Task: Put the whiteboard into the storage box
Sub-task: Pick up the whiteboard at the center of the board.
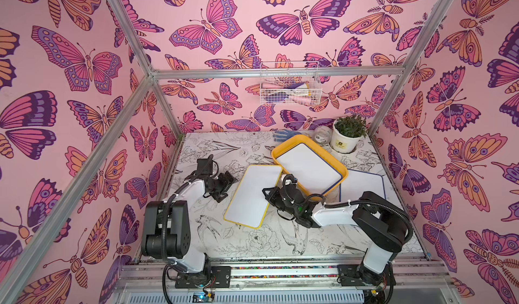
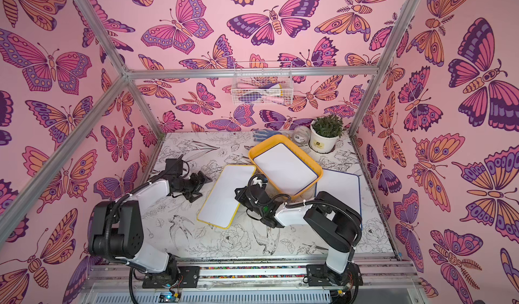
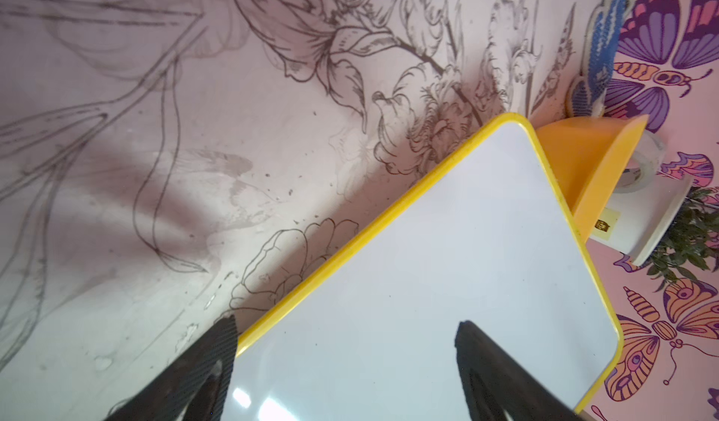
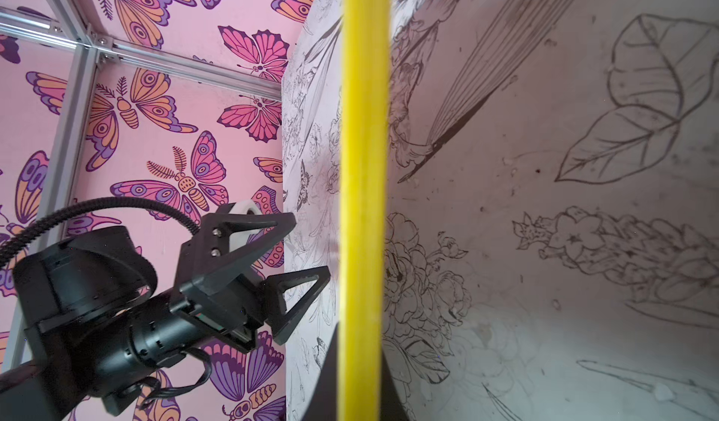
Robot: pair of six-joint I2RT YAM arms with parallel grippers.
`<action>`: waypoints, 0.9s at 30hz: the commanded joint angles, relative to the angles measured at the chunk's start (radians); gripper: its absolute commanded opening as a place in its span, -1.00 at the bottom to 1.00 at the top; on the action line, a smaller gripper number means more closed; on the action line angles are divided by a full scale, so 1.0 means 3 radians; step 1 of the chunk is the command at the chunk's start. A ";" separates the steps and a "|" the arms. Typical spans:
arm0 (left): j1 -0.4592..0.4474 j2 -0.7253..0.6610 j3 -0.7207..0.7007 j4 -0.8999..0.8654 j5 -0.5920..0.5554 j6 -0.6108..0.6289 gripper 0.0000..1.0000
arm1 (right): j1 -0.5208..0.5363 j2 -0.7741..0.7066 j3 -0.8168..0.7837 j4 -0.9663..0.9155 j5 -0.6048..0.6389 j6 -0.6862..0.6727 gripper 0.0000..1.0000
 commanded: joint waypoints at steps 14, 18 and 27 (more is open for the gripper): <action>-0.0005 -0.1179 0.0135 -0.0456 -0.0284 0.0036 0.68 | -0.0091 -0.0885 0.0409 -0.0046 0.0545 -0.0719 -1.00; -0.0100 -0.1338 0.0089 -0.0474 -0.0270 -0.0060 0.64 | -0.0211 -0.0977 0.0356 0.0051 0.0726 -0.0718 -1.00; -0.0720 -0.1537 -0.0246 -0.0030 -0.0345 -0.0832 0.58 | -0.0290 -0.1142 0.0203 0.0408 0.1380 -0.0786 -1.00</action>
